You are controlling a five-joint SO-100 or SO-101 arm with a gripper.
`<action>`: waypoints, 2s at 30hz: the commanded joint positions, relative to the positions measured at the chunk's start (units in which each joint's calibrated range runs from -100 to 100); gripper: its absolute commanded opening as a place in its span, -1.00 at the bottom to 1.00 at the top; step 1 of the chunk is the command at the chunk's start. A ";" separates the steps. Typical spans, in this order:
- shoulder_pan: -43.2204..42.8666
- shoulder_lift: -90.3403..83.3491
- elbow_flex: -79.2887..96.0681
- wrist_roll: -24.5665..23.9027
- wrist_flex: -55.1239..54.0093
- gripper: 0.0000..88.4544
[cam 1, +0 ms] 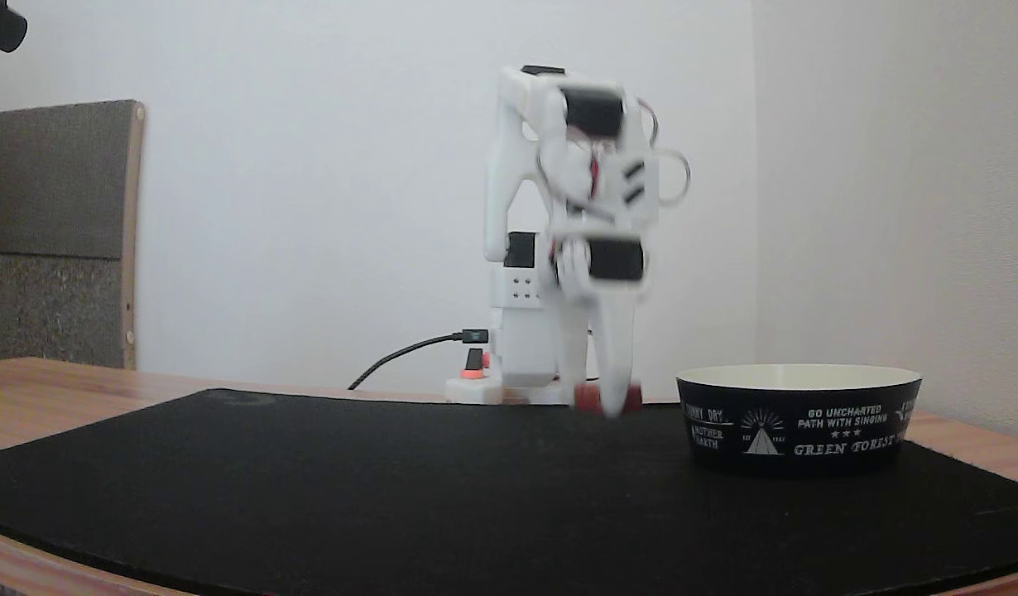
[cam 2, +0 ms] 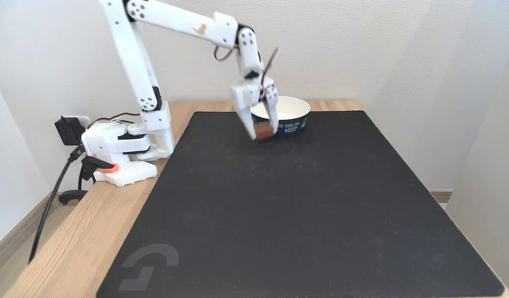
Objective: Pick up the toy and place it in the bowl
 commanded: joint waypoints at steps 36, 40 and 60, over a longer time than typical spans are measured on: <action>-0.47 -41.90 33.76 -1.75 -28.13 -0.91; 2.54 -50.07 46.47 -11.25 -27.54 -0.90; 2.95 -92.34 73.05 -11.98 -12.80 -0.89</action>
